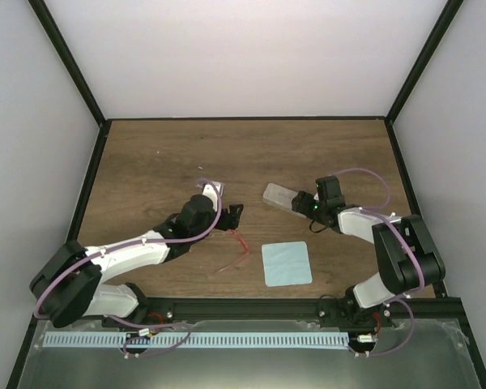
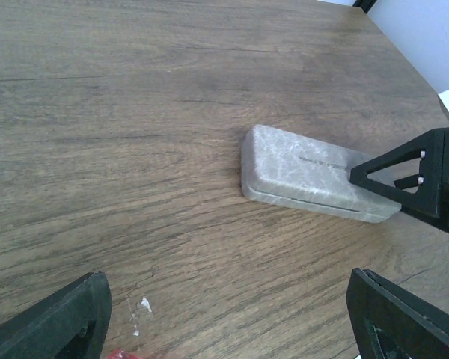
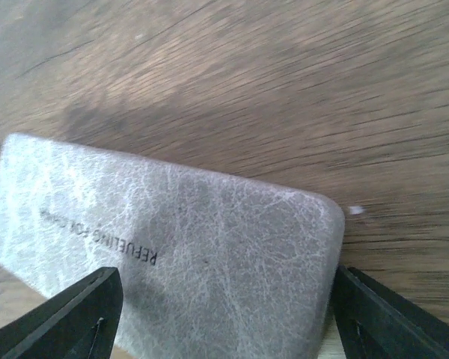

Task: Organize the sunglasses
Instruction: Open the sunglasses case at the center of the board.

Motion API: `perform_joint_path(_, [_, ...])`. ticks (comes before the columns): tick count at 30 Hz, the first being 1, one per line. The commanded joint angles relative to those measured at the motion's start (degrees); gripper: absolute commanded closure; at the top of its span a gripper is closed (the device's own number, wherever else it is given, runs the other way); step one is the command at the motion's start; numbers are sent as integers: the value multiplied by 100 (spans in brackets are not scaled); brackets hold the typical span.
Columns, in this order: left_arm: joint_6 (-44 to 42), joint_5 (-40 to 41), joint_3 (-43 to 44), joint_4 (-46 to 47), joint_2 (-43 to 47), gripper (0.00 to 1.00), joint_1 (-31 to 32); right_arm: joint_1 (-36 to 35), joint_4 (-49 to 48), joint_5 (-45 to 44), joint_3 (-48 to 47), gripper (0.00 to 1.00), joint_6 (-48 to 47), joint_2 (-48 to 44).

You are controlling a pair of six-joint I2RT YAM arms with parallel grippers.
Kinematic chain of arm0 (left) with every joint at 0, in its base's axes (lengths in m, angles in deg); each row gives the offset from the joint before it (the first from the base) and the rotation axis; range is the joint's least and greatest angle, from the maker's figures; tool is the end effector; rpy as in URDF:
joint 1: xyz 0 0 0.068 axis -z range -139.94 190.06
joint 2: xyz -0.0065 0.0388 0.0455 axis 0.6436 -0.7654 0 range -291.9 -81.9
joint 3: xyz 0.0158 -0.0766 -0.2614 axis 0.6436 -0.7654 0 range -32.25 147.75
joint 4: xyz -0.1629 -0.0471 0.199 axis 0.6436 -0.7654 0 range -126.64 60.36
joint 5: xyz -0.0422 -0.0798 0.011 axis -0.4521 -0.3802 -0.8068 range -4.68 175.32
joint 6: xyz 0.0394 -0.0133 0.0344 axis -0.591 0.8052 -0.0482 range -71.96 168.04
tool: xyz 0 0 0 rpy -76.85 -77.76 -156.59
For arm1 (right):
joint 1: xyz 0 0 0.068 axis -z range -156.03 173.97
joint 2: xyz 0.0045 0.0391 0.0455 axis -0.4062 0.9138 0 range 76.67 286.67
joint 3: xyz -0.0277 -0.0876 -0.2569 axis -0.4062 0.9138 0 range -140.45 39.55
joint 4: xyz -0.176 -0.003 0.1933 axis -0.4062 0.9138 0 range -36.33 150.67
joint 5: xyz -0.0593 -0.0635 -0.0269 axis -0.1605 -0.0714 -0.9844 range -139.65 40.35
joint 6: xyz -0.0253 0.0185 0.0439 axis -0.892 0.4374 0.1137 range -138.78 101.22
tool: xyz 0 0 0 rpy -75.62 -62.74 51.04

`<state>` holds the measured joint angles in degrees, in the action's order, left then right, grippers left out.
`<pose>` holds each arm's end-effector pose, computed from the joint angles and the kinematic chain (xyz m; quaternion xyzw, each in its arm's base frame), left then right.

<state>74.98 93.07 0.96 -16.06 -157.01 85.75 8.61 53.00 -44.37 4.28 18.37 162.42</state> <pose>0.1926 -0.1905 0.1979 0.1054 0.8508 -0.2561 0.4465 0.2627 0.0755 0.1423 0.1618 0.9242 0.1905 0.2886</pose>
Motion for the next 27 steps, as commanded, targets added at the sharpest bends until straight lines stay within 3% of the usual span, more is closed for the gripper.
perform_joint_path(1, [-48,157,121,-90,127,12,36,5,-429,1416,177,21,-14,150])
perform_joint_path(8, [-57,205,140,-127,146,12,36,-13,-704,1921,369,24,-133,-277])
perform_joint_path(14, [-56,384,180,-232,134,12,36,-77,-268,747,378,24,-254,-898])
perform_joint_path(18, [-71,590,255,-355,52,17,33,-101,-305,553,496,26,-251,-1256])
perform_joint_path(19, [-116,647,289,-376,12,21,36,-101,-331,547,510,27,-264,-1282])
perform_joint_path(22, [-221,756,347,-398,-114,45,34,-103,-297,248,437,34,-269,-1188])
perform_joint_path(24, [-231,661,396,-415,-215,62,36,-102,-269,-68,336,61,-243,-955])
perform_joint_path(26, [-248,411,433,-403,-325,82,36,-100,-77,-277,73,71,-183,-605])
perform_joint_path(27, [-250,291,452,-394,-358,84,36,-104,65,-358,-136,72,-151,-412])
